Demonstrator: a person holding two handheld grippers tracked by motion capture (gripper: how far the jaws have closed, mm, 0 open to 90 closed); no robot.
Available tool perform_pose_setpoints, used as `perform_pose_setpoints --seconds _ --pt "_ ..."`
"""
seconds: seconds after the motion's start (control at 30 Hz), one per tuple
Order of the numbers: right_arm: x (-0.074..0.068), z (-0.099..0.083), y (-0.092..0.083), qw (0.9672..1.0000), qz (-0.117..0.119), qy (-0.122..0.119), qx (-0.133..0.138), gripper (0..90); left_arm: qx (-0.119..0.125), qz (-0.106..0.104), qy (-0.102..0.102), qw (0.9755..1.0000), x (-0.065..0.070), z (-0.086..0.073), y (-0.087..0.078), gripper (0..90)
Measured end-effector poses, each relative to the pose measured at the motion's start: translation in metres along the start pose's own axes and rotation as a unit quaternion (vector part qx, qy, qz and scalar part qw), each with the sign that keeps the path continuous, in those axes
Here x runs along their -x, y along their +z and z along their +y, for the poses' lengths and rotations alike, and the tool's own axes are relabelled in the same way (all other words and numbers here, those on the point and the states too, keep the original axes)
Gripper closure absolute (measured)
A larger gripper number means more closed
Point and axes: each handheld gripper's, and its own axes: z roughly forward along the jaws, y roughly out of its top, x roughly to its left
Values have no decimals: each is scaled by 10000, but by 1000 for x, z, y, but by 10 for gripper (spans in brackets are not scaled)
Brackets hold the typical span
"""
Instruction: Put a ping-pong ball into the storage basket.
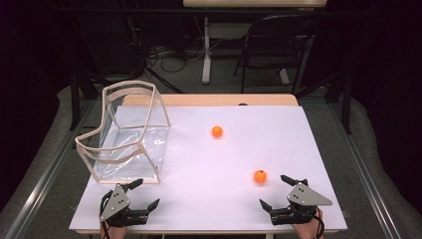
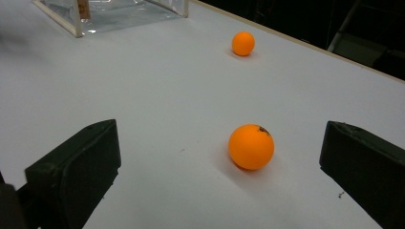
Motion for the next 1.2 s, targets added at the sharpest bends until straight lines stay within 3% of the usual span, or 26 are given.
perform_pose_setpoints --seconds 0.3,0.9,1.2 --pt "2 2 0 10000 -9 47 -57 0 -30 -26 -21 10000 1 0 3 160" --pt "4 12 16 9977 -55 -83 -669 0 -99 -79 32 9999 1 -1 4 160" --pt "9 17 24 9963 -84 -23 -855 0 -102 -72 46 9999 2 0 4 160"
